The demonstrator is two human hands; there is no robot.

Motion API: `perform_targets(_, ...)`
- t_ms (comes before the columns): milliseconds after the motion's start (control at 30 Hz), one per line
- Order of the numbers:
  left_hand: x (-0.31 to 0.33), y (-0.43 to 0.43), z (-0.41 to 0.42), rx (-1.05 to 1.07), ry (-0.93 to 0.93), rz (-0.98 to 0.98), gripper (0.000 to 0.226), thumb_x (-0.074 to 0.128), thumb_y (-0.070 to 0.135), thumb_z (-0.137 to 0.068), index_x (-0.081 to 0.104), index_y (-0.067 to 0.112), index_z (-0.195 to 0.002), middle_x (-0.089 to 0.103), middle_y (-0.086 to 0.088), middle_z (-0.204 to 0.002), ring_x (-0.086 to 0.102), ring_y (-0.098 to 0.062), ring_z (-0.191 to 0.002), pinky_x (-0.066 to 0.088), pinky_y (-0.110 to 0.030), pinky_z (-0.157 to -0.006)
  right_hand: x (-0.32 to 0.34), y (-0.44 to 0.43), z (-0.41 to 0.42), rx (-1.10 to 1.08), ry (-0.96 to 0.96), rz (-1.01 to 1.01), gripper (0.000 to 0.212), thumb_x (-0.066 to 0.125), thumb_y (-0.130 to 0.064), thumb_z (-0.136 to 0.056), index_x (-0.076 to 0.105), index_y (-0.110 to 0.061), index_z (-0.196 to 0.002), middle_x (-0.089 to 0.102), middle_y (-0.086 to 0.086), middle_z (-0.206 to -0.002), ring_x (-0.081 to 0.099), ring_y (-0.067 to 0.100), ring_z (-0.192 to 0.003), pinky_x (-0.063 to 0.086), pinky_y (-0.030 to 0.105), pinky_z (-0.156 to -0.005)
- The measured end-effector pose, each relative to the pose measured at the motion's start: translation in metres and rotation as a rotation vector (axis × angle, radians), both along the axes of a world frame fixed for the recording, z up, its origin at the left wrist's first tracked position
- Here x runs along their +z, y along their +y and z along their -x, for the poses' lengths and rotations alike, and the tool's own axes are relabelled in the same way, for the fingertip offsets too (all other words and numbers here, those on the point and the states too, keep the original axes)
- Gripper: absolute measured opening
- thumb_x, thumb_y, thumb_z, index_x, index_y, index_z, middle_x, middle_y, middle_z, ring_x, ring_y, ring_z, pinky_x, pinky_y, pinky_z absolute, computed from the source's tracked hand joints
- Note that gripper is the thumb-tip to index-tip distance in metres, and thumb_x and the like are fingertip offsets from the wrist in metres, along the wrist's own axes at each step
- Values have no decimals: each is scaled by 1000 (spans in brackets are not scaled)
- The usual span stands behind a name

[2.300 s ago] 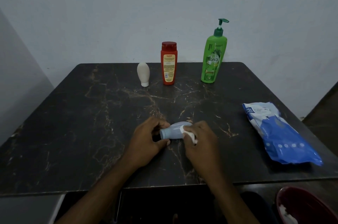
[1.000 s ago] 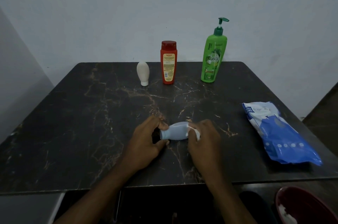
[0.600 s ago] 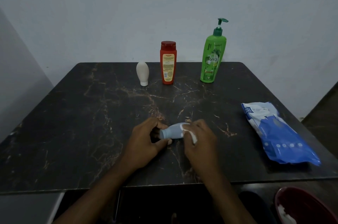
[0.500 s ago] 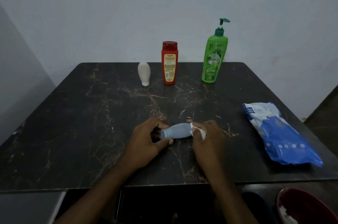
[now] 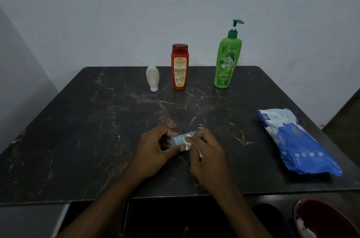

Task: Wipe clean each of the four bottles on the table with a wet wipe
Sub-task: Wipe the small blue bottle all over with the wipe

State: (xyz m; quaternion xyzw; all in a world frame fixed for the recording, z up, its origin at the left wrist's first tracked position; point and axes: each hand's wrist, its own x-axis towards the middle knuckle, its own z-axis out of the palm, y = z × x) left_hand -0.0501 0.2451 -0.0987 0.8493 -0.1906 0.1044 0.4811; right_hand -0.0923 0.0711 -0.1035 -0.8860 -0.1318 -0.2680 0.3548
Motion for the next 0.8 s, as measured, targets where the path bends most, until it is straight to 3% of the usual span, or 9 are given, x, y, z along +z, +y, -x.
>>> perform_targets(167,0,3,0,-37,-23,-44,37,91,15,-72,68,22,-101,69,14,-106,68,-4,-97,59,-25,-81,-2,-14,-10,-315,192,-195,17,59,-3,-86,69,-15,-91,56,-3,-96,58,12,-82,39,13,-69)
perform_targets(300,1,6,-1,-89,-84,-109,41,89,10,-73,64,23,-103,65,14,-112,65,-4,-104,58,-26,-85,-2,-15,-14,-402,261,-250,14,60,-6,-87,69,-14,-94,59,1,-98,58,16,-86,36,19,-74)
perform_targets(500,2,1,3,-142,-194,-195,37,82,5,-76,60,19,-100,58,12,-112,60,-7,-104,53,-26,-82,1,-6,-7,-249,99,-131,14,59,-4,-90,68,-12,-96,53,-6,-97,50,-2,-78,38,4,-74)
perform_targets(667,-1,-3,7,-152,-255,-277,30,76,-3,-79,62,14,-100,50,7,-112,55,-4,-98,50,-22,-78,2,-1,-2,88,-49,-58,19,56,-1,-92,70,-4,-104,54,0,-98,56,11,-87,48,21,-76)
perform_targets(733,0,-3,8,-159,-296,-288,26,73,-3,-81,63,12,-100,49,5,-113,54,-4,-97,51,-21,-78,3,-2,-1,86,-49,-62,20,58,-1,-91,71,-6,-105,55,0,-99,57,10,-88,47,18,-76)
perform_targets(800,2,-4,10,-167,-336,-307,24,73,-2,-82,64,10,-101,49,4,-115,54,-6,-96,52,-21,-76,2,-8,-4,-74,7,-113,21,60,-3,-90,71,-11,-105,55,-4,-100,57,9,-87,43,9,-75)
